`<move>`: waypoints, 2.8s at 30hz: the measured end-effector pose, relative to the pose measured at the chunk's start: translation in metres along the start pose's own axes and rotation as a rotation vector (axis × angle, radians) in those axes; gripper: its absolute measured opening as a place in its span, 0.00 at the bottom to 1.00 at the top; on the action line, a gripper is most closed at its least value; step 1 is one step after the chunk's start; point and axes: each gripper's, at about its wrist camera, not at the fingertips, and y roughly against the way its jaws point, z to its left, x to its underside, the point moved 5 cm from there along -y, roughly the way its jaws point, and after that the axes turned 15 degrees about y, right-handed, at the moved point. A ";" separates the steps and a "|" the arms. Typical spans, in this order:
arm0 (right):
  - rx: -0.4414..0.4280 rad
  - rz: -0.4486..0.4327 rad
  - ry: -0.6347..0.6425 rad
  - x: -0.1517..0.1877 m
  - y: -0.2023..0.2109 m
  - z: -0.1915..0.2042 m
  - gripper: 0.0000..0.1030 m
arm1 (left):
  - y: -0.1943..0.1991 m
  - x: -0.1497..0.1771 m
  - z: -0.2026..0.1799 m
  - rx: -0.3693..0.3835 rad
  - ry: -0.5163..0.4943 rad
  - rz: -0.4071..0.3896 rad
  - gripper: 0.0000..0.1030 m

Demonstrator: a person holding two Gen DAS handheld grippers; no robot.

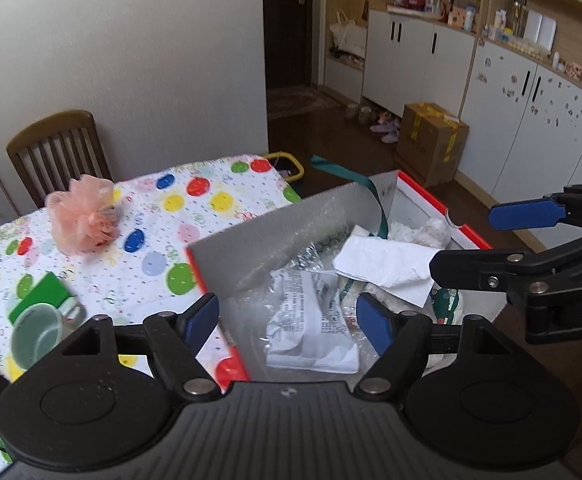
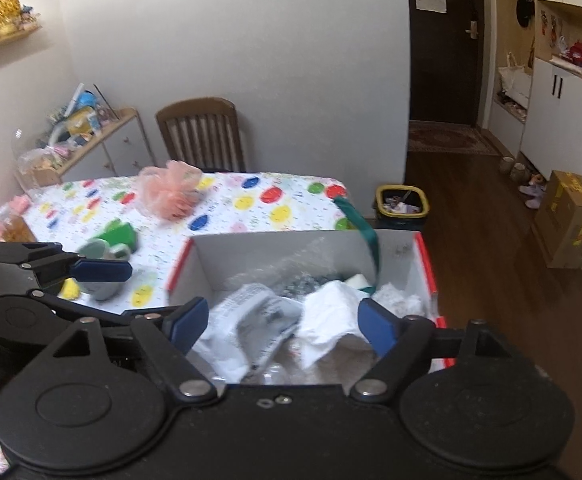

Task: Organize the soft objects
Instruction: 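Open the right gripper over the box while the left opens to release the packet, then withdraw both grippers from the box back over the table, then grasp the yellow sponge cloth with the right gripper while the left grasps the black fabric item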

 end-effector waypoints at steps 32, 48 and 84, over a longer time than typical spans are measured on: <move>-0.126 -0.099 0.059 -0.072 -0.038 0.206 0.99 | 0.098 0.022 0.233 0.063 0.165 -0.115 0.99; -0.195 -0.028 0.135 -0.085 -0.119 0.299 0.97 | 0.074 0.046 0.381 -0.183 0.279 -0.175 1.00; -0.054 0.151 0.184 -0.042 -0.283 0.369 0.50 | -0.006 0.078 0.442 -0.220 0.348 -0.113 0.61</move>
